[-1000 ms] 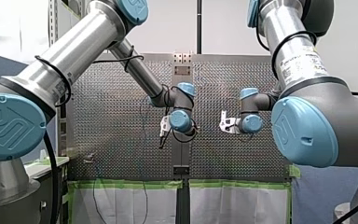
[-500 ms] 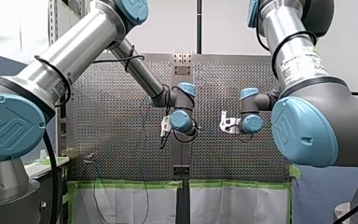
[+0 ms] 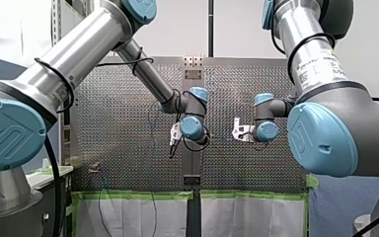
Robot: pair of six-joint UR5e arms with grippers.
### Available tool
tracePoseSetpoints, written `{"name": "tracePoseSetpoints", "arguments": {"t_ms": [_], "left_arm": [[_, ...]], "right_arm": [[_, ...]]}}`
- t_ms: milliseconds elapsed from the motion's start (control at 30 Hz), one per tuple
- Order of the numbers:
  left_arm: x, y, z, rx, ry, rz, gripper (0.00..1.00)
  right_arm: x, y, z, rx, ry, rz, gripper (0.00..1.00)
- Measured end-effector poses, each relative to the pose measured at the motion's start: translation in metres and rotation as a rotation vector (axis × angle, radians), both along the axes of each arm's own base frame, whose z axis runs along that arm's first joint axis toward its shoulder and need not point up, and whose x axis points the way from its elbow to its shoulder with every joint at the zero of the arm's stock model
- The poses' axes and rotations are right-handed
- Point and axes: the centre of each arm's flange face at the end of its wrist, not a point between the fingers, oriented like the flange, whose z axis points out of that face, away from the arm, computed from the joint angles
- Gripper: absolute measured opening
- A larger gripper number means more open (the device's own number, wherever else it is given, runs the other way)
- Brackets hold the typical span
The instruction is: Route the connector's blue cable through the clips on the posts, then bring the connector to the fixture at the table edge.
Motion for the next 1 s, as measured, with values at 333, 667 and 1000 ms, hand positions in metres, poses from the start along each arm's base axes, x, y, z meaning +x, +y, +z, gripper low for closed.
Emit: {"name": "tracePoseSetpoints", "arguments": {"t_ms": [333, 667, 1000], "left_arm": [[-0.029, 0.000, 0.023, -0.091, -0.034, -0.040, 0.99], [-0.046, 0.012, 0.048, -0.235, -0.067, -0.066, 0.99], [-0.065, 0.029, 0.072, -0.372, -0.110, -0.041, 0.99]], "right_arm": [[0.000, 0.000, -0.001, 0.002, 0.000, 0.001, 0.00], [-0.001, -0.001, -0.001, 0.008, -0.017, 0.012, 0.00], [0.002, 0.001, -0.001, 0.015, -0.031, 0.031, 0.00]]}}
